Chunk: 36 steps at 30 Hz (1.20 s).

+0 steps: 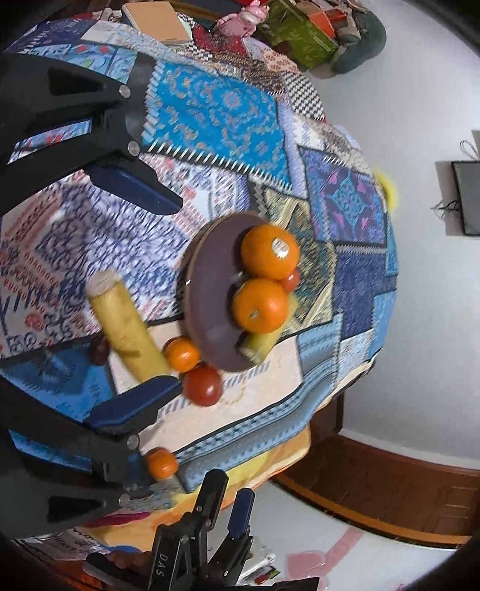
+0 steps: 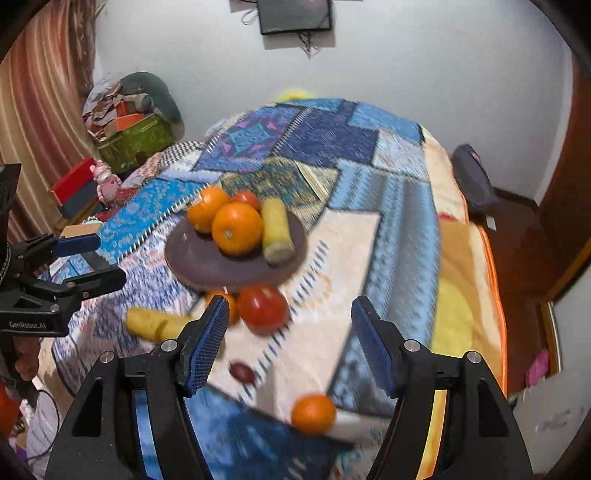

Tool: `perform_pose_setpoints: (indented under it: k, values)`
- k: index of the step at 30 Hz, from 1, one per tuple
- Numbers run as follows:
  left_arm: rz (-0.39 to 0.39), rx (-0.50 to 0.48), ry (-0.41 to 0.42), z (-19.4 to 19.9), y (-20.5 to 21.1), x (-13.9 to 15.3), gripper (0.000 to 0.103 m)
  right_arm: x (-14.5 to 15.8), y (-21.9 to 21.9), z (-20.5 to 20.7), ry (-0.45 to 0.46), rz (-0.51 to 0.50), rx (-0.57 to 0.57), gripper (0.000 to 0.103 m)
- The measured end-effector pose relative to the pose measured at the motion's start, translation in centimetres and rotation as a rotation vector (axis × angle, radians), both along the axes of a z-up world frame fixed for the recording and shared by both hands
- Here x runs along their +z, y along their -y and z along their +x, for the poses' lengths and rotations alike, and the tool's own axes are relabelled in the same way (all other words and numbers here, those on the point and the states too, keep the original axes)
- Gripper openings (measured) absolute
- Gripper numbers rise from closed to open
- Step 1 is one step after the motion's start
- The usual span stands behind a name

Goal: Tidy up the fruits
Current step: 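Grasp the second yellow stalk with the left tool while the right tool grasps a small mandarin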

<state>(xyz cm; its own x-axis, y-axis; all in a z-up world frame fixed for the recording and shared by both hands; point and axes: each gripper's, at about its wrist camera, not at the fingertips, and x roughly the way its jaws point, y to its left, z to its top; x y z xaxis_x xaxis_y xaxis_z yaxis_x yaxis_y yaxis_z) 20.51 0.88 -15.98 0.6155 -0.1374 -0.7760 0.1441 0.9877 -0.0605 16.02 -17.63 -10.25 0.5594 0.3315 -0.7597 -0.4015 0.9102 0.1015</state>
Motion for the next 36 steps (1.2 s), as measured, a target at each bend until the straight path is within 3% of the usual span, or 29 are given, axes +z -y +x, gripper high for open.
perform_pose_setpoints:
  k: [18, 26, 32, 36]
  values:
    - [0.048, -0.098, -0.177, 2.2, 3.6, -7.0, 0.091, -6.8, 3.6, -3.1, -0.180, 0.019, -0.053, 0.065]
    - [0.055, -0.132, -0.179, 2.6, 4.2, -7.5, 0.092, -7.4, 2.9, -2.8, -0.189, 0.017, -0.025, 0.048]
    - [0.007, -0.139, -0.166, 1.7, 3.3, -7.0, 0.076, -7.6, 1.8, -2.8, -0.185, -0.010, -0.005, 0.035]
    - [-0.021, -0.137, -0.158, 0.7, 2.5, -6.5, 0.065, -7.5, 1.8, -3.0, -0.190, 0.001, -0.001, 0.035]
